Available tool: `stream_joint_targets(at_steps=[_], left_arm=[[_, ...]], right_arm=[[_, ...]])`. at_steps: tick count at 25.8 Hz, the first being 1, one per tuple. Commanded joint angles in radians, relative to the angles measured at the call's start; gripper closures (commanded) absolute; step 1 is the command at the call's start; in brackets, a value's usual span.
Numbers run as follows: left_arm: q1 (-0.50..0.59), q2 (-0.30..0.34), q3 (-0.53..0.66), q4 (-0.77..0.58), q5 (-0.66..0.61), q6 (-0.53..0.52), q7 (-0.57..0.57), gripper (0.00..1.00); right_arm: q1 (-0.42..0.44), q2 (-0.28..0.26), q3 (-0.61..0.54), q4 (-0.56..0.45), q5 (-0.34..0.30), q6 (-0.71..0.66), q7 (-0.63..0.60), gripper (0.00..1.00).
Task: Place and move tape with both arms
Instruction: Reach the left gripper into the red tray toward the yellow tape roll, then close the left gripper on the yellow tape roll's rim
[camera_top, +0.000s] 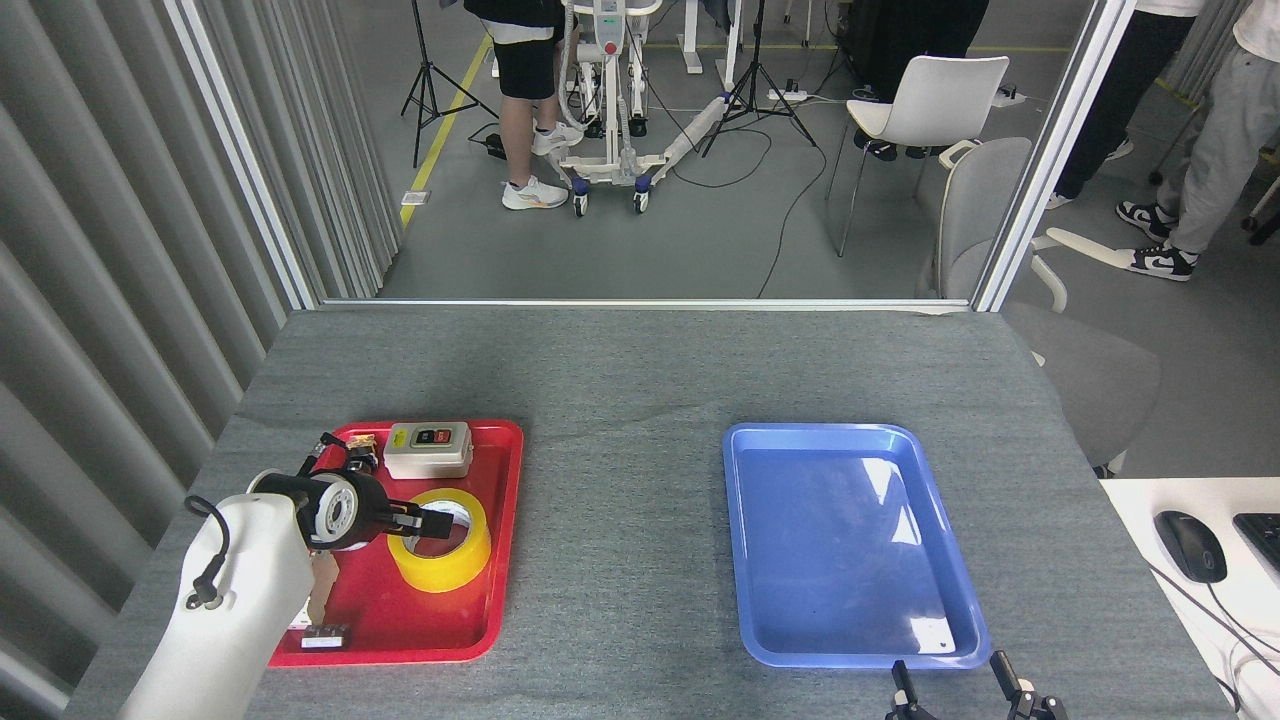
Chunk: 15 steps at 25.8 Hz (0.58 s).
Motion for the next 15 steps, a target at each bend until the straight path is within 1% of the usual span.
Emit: stream_joint_targets(at_steps=[1,4,9,12,15], left_arm=[[-0.006,-0.006,-0.006,0.017,0.000,-0.006,0.006,0.08],[-0.006,-0.006,-0.008,0.048,0.000,-0.006,0.012,0.13],[-0.006,-0.009,-0.008,0.057,0.000,-0.009,0.015,0.26],[-0.006,-0.009,-0.008,0.060,0.000,-0.020,0.029,0.27],[-0.006,-0.008,-0.008,0.065,0.000,-0.020,0.056,0.30]], right_arm=[[0.000,0.000,0.000,0.000,0.001,0.005,0.000,0.00],[-0.002,0.000,0.000,0.000,0.001,0.005,0.000,0.00],[-0.002,0.000,0.002,-0.001,0.002,0.005,0.000,0.00],[-0.002,0.000,0.002,0.000,0.002,0.004,0.000,0.00],[-0.002,0.002,0.003,0.000,0.002,0.004,0.000,0.00]])
